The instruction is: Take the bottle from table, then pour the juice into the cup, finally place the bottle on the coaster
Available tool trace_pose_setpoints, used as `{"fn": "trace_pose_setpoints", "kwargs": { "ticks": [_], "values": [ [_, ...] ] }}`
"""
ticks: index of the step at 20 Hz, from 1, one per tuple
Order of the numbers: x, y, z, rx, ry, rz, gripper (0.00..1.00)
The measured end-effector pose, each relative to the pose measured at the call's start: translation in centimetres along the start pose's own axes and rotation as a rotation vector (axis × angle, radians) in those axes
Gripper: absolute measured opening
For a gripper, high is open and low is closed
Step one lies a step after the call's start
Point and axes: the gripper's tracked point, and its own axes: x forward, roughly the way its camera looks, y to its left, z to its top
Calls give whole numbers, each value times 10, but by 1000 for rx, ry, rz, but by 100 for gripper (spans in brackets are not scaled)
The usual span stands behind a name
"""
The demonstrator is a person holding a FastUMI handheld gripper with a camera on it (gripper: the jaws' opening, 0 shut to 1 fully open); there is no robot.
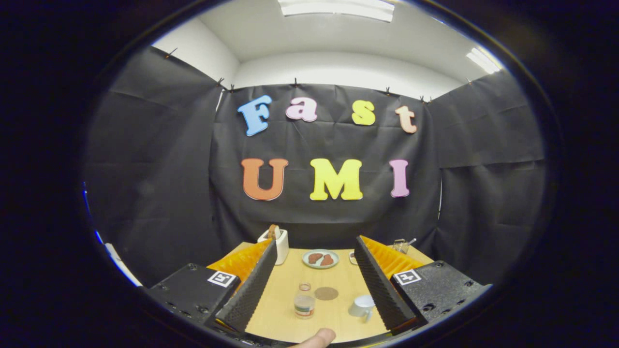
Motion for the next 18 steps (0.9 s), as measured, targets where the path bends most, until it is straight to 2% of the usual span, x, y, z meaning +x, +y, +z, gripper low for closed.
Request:
{"fn": "trace_pose_setpoints", "kwargs": {
  "ticks": [2, 5, 9, 18],
  "values": [
    [2, -1, -6, -22, 22, -8, 100],
    [5, 4, -5, 28, 17, 29, 100],
    [5, -17, -11, 15, 24, -18, 100],
    [19, -8, -32, 14, 23, -15, 100]
  ]
}}
